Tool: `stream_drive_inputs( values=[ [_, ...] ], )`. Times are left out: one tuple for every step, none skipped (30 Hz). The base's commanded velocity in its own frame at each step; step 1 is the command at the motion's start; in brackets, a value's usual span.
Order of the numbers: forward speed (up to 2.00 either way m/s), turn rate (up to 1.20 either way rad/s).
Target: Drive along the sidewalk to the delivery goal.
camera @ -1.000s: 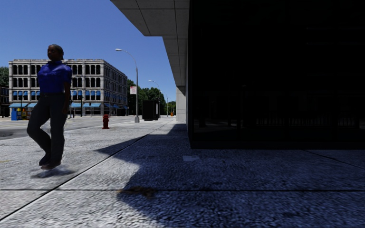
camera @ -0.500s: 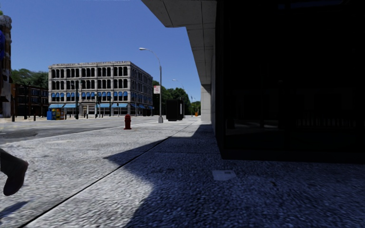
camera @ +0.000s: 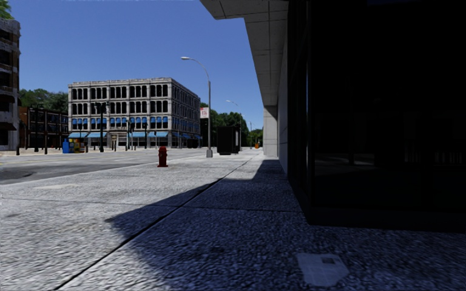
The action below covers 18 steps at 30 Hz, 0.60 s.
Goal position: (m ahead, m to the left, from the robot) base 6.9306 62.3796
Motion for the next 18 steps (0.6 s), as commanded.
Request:
stream_drive_inputs(
  values=[
    [1.69, 1.20],
    [1.69, 1.20],
    [1.69, 1.20],
    [1.69, 1.20],
    [1.69, 1.20],
    [1.69, 1.20],
    [1.69, 1.20],
    [1.69, 1.20],
    [1.69, 1.20],
    [1.69, 1.20],
    [1.69, 1.20],
    [1.69, 1.20],
    [1.69, 1.20],
    [1.69, 1.20],
    [1.69, 1.20],
    [1.69, 1.20],
    [1.69, 1.20],
    [1.69, 1.20]
  ],
)
